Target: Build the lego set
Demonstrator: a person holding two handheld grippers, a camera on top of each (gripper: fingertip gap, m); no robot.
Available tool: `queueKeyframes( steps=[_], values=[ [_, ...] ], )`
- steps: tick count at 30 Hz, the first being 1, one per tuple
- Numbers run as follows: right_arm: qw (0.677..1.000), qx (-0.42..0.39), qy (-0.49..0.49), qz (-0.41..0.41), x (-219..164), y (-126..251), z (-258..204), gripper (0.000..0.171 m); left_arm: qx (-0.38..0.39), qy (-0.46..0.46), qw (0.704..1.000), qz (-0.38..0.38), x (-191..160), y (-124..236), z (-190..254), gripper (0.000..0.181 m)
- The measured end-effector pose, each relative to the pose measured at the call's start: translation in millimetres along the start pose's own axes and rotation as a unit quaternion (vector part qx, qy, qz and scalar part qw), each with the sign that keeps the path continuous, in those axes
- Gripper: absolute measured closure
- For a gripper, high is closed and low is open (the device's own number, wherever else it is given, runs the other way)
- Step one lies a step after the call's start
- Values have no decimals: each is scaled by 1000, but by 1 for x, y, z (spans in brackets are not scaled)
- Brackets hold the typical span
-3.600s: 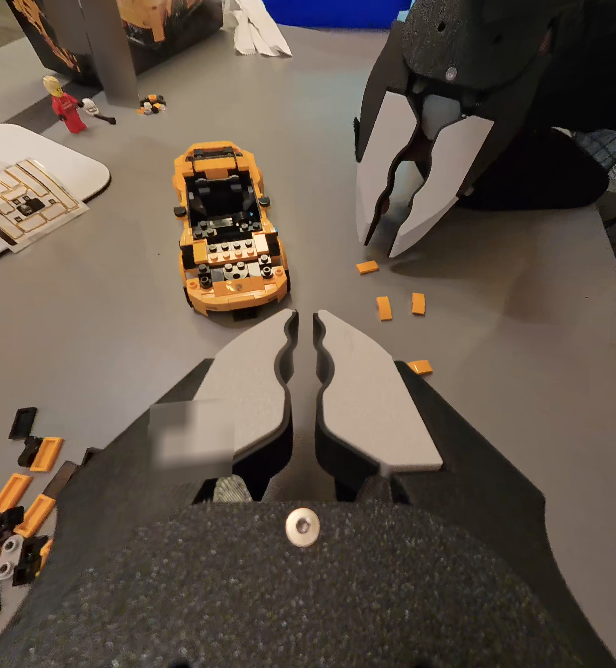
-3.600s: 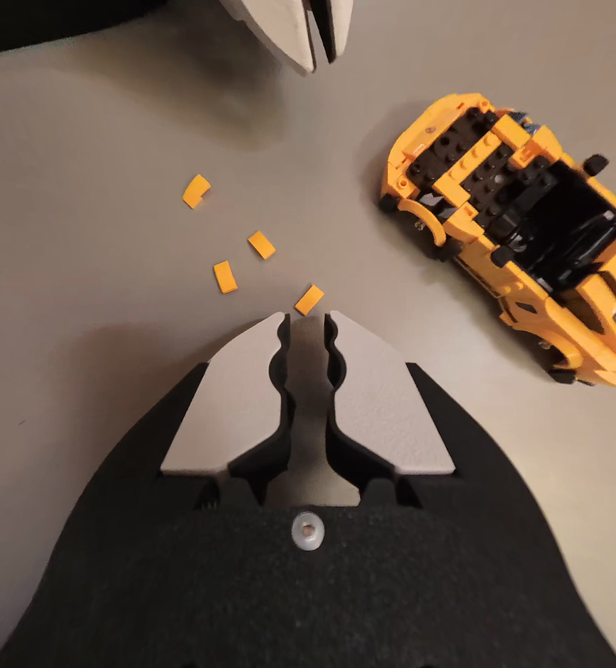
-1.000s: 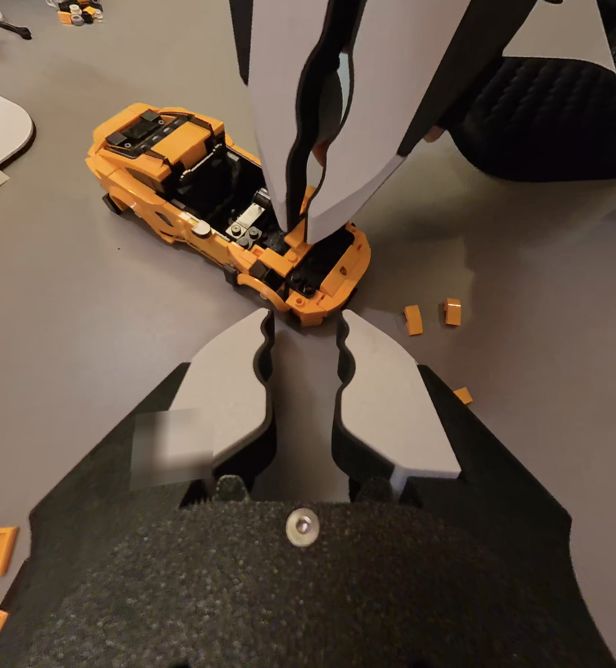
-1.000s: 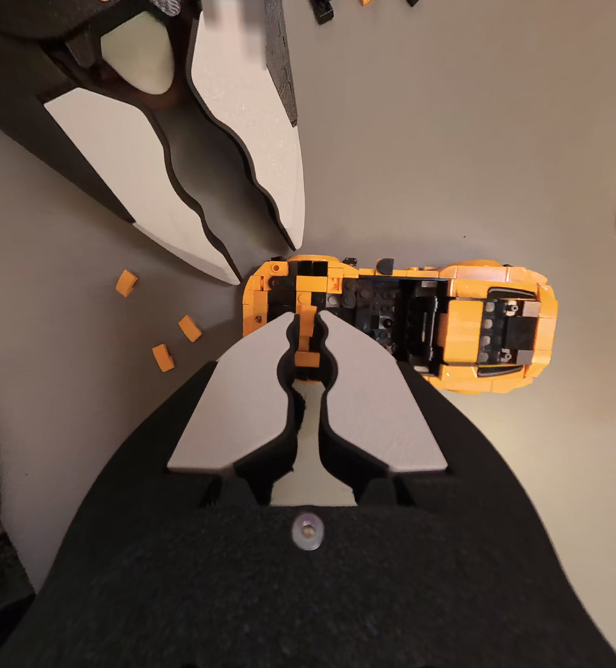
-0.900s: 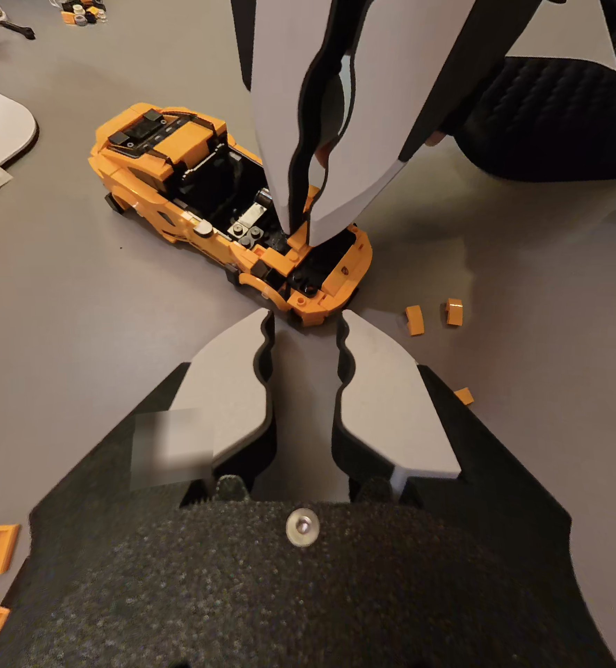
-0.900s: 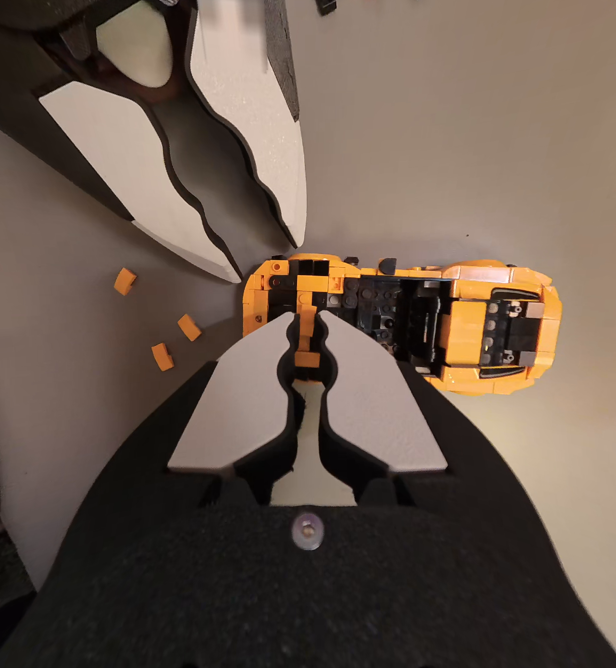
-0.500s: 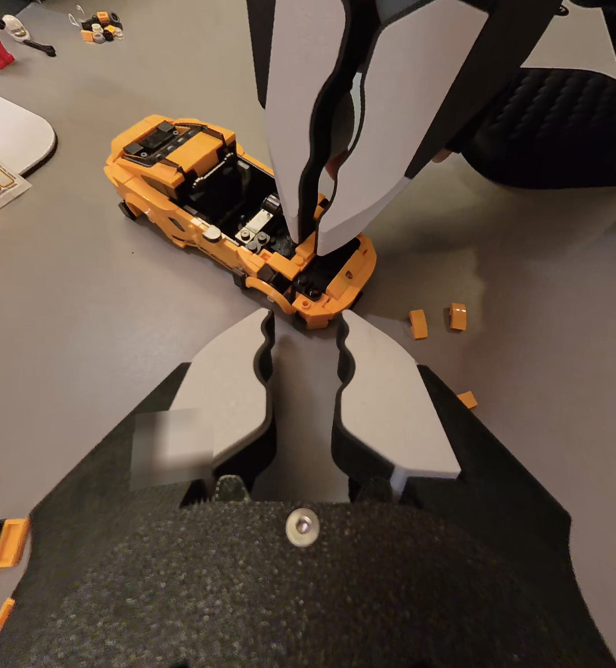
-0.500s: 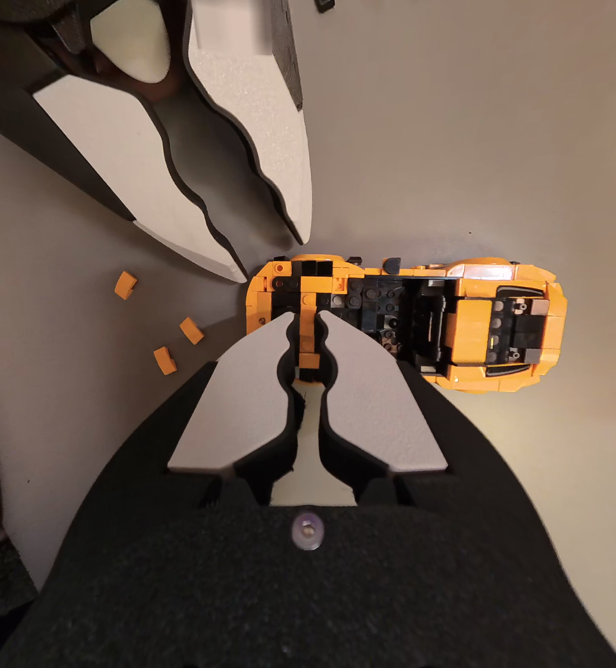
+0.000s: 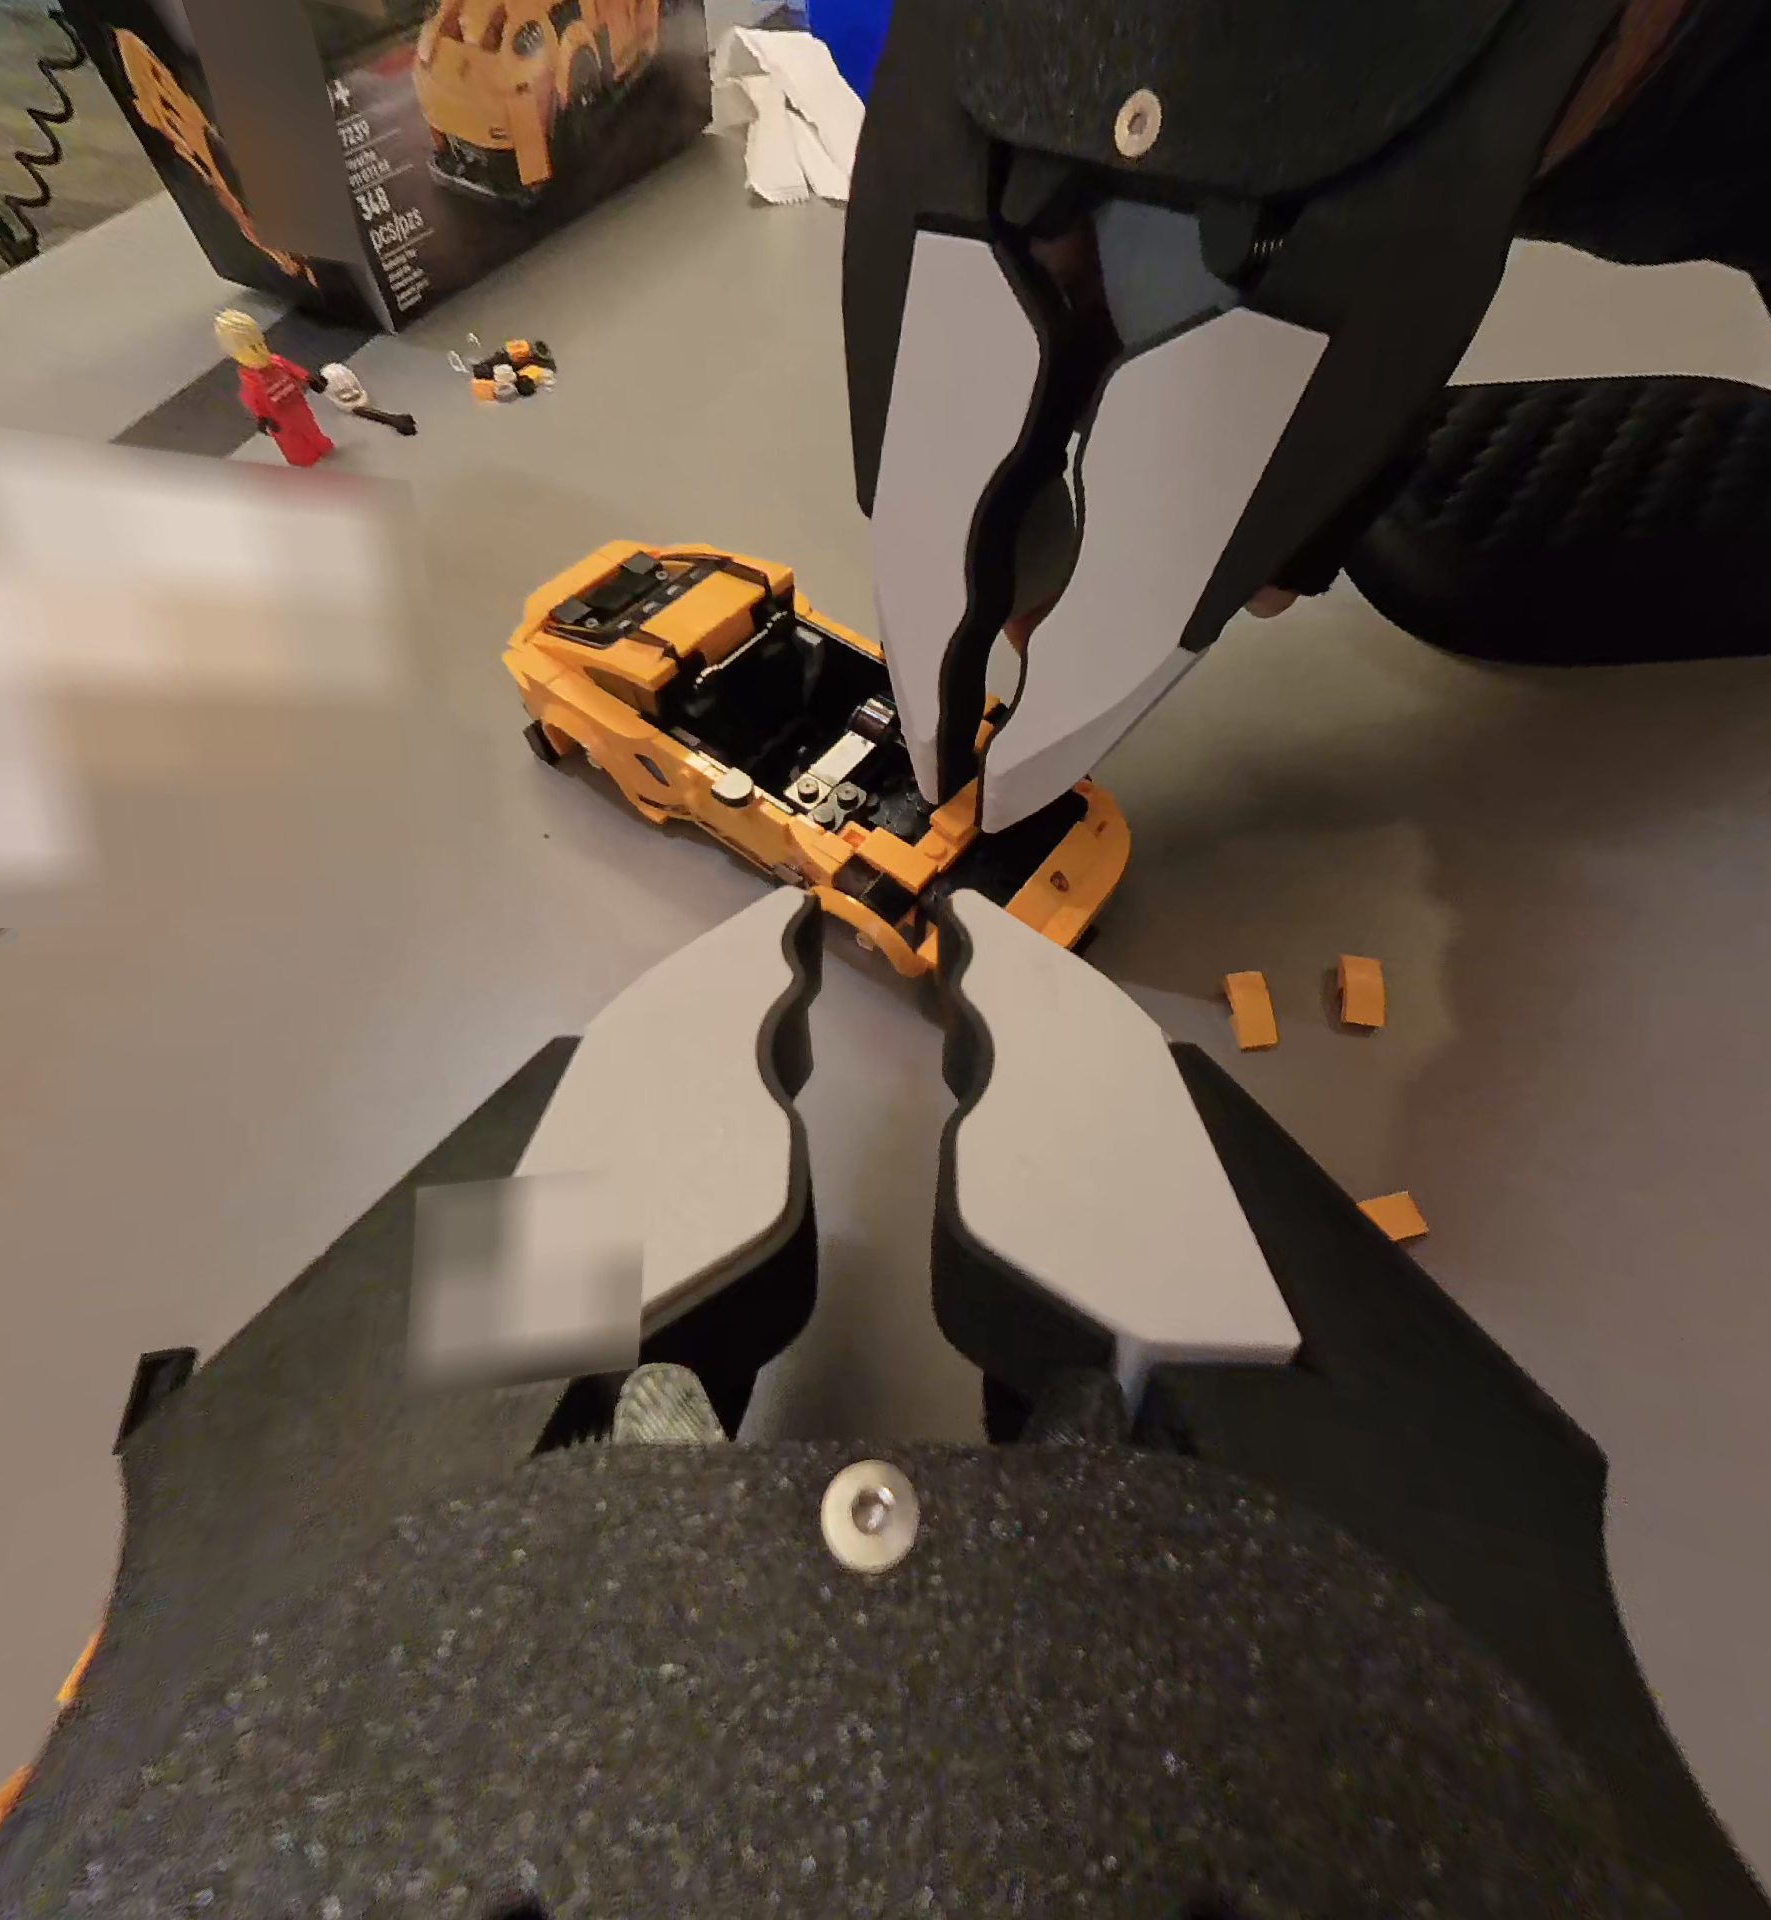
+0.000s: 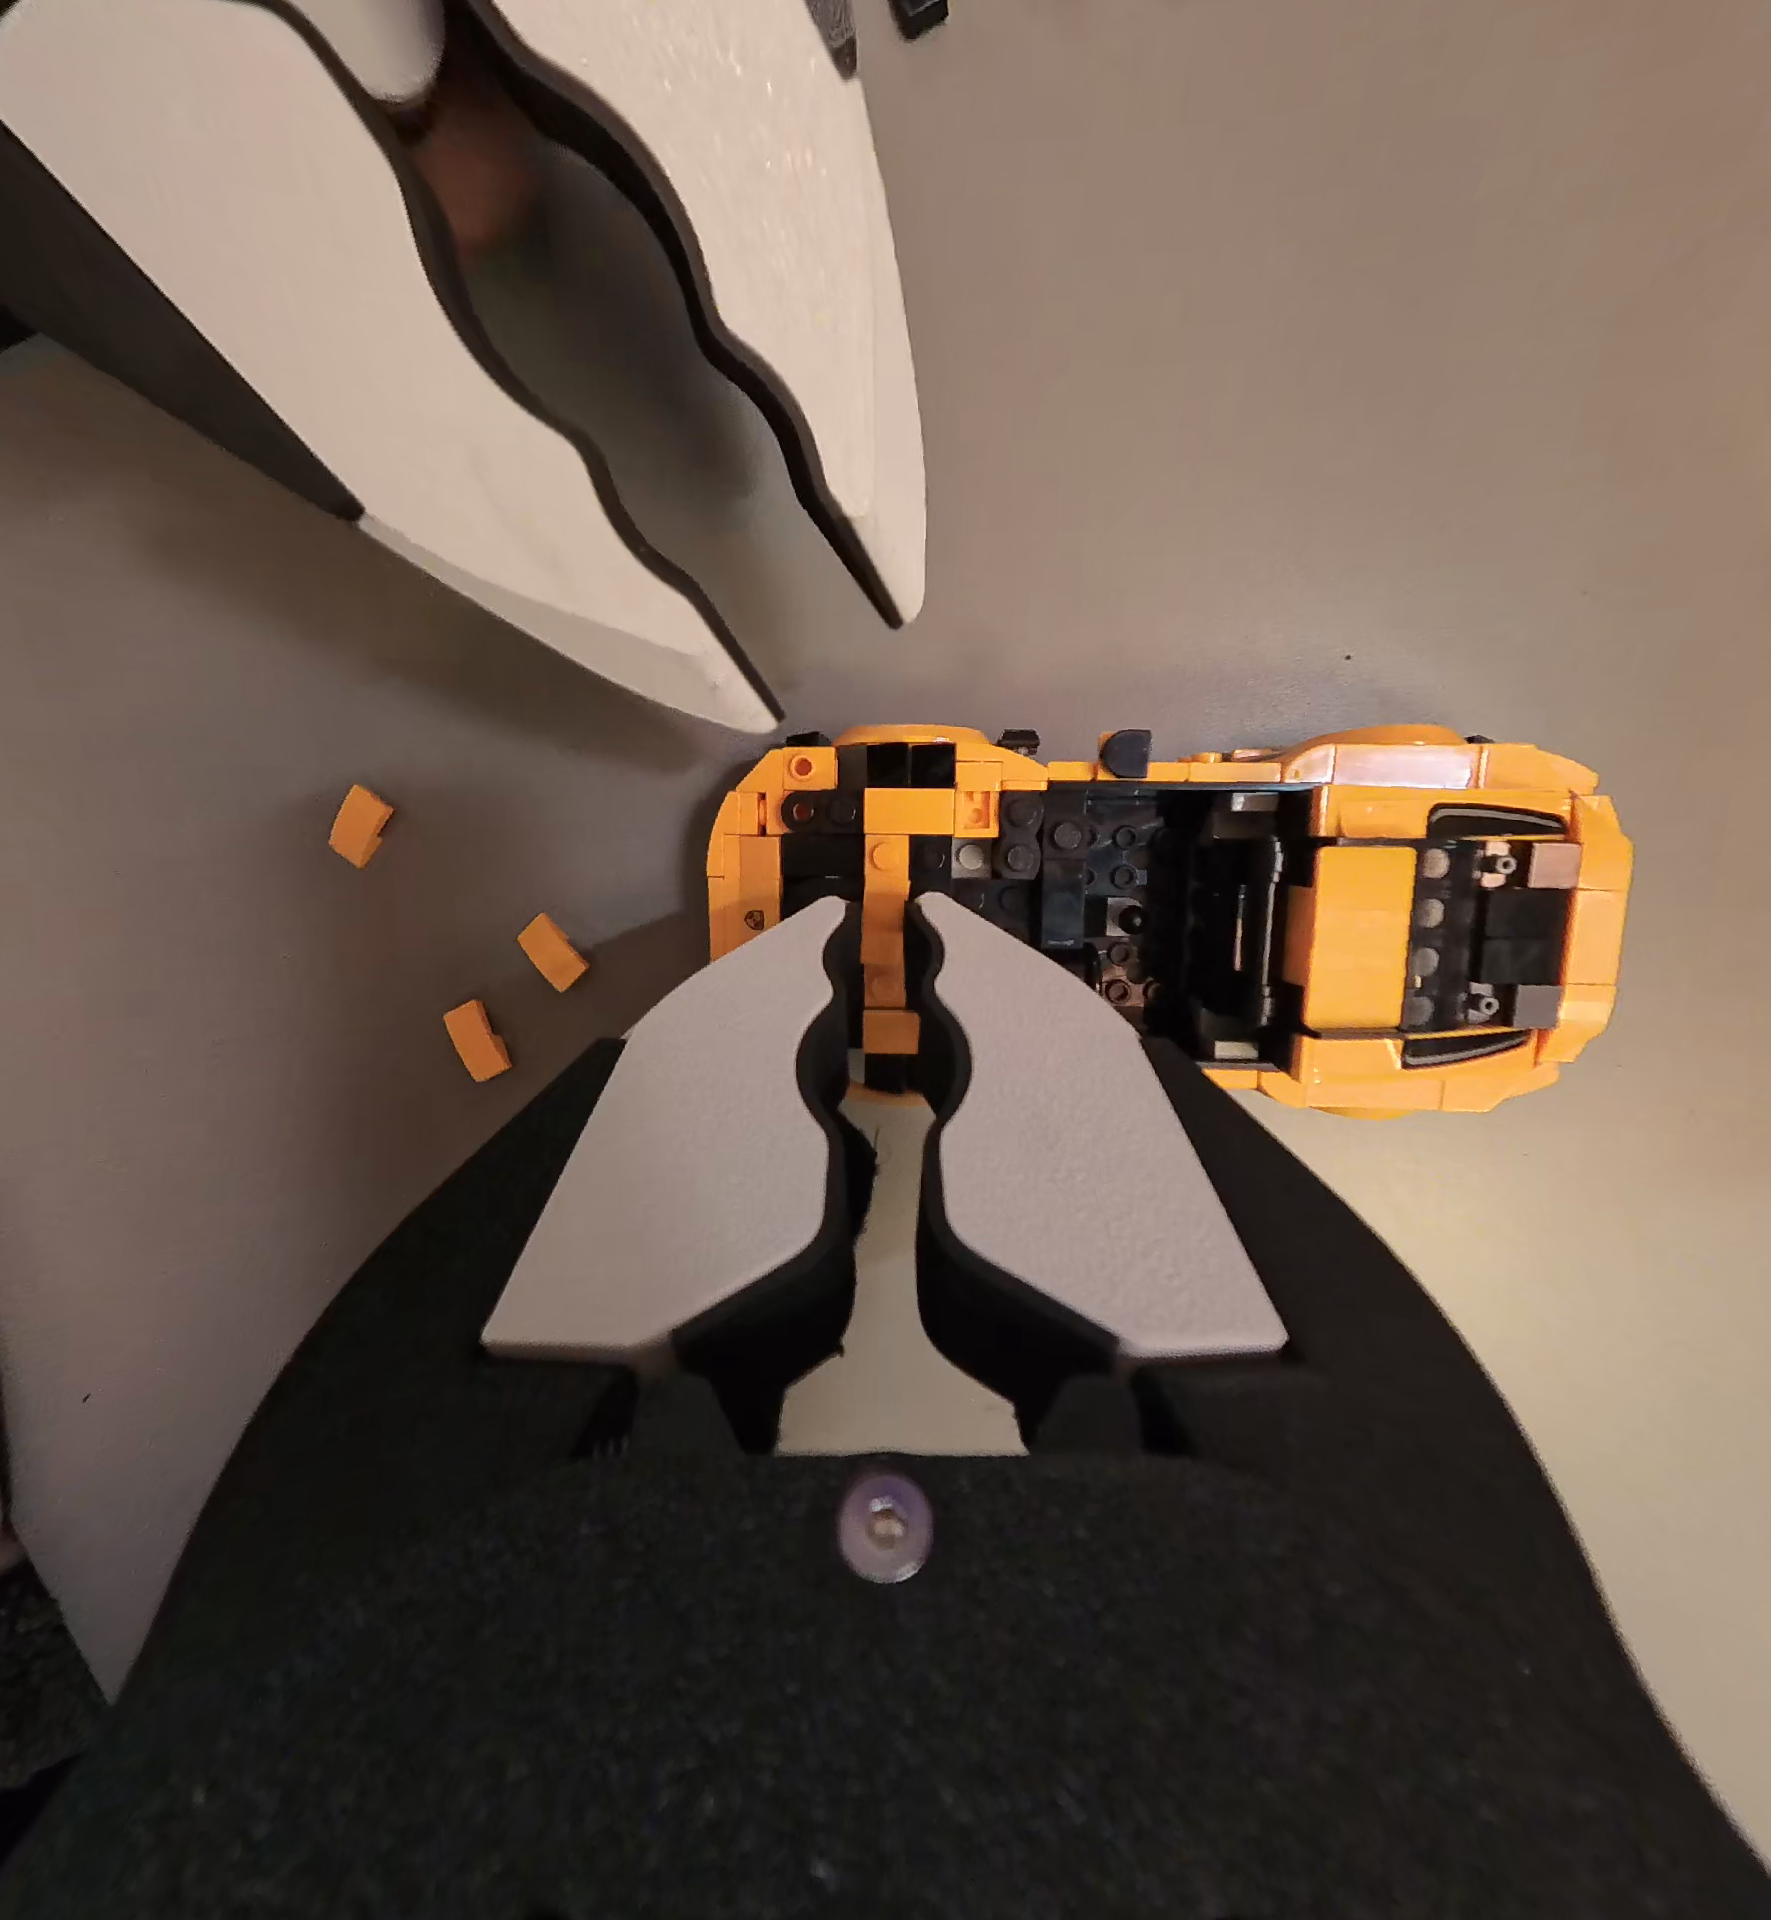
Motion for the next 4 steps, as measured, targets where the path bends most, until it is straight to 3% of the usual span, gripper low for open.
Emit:
queueKeyframes(
  steps=[4],
  values=[
    [1000, 0, -1, 1, 0, 0, 0, 164, 8, 4, 1000, 27, 6, 6, -4, 176]
  ],
)
Point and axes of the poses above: each gripper's, where its closed fingertips meet, y back along the fingers, x out of its top, z = x × y across the jaws, the point moved 2 cm from there along y, back along the fingers, and after that the axes turned 4 degrees about -z, right-handed, at the moved point
